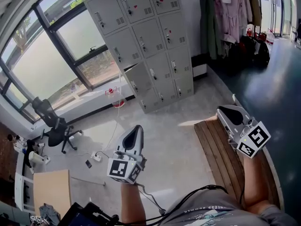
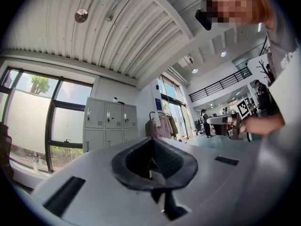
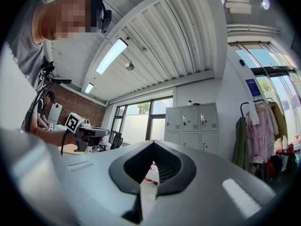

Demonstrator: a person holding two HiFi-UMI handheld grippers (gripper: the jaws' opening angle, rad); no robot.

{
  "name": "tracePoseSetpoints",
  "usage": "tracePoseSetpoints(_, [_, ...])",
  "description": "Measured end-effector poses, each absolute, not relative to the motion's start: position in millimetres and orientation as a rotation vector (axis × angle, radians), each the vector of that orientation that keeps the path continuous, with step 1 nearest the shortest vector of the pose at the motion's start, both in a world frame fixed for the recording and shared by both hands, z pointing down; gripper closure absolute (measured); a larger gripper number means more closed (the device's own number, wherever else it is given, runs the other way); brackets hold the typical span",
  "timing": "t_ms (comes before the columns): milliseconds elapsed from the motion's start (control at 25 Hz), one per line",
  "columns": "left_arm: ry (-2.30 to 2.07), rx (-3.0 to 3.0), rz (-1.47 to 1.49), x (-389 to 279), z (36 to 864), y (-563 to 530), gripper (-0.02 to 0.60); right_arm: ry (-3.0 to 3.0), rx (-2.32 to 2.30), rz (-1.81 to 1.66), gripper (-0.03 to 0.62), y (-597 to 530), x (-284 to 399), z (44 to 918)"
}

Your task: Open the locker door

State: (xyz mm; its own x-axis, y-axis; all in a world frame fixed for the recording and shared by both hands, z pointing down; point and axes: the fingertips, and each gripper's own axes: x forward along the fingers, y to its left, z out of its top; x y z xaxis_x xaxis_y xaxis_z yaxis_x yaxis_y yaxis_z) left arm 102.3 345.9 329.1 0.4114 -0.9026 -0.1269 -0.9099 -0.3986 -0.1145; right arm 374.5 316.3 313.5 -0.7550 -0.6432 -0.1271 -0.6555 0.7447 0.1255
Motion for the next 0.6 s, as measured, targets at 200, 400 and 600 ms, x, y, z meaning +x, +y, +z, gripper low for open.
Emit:
tracePoseSetpoints(200, [1.614,-2.496,0.069,90.2,328.2,342.5,0.574,2.863,-1.086,0.242,0.600,307.0,363.2,315.6])
tracePoseSetpoints(400, [1.607,-2.490,0.070,72.1,331.0,339.5,0.575,2.821,-1.102,0.208,0.599,297.1,350.6,317.4])
tracePoseSetpoints(600, [1.611,-2.485,0.071,49.1,330.4,332.5,0.574,2.788,-1.101,0.202,0.599,287.8,333.0,309.8])
